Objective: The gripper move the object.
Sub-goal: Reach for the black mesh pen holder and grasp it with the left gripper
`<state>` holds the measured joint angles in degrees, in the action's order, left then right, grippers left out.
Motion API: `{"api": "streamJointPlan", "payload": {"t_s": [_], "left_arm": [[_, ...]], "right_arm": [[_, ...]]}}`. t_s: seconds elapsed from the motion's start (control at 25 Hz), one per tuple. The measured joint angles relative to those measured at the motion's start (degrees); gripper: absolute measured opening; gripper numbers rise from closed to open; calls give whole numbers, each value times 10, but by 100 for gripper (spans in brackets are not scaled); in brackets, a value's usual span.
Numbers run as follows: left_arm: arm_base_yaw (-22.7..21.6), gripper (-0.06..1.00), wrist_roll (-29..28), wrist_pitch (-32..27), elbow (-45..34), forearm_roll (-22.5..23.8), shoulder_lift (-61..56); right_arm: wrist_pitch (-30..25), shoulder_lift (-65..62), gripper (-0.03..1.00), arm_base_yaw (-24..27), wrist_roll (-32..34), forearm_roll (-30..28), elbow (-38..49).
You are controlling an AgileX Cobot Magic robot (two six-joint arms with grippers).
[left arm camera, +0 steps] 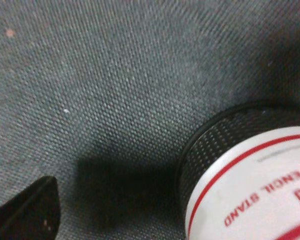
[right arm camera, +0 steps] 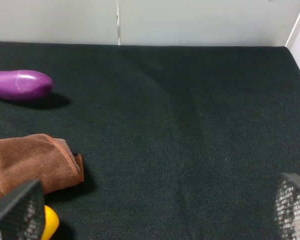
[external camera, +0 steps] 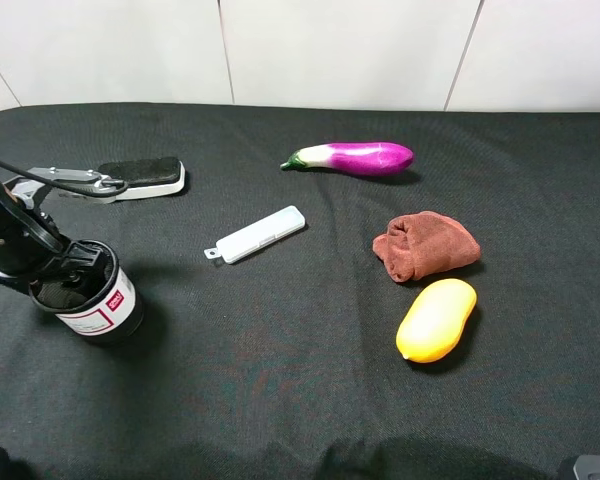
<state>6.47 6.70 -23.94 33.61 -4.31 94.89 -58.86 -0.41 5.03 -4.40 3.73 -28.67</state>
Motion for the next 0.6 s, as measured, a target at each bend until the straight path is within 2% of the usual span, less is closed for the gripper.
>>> {"api": "streamJointPlan", "payload": {"t_s": [0.6], "left_arm": [[0,85,6,-1,3,-5,4]], "right_arm": [[0,0,69,0,0,0,0]]}}
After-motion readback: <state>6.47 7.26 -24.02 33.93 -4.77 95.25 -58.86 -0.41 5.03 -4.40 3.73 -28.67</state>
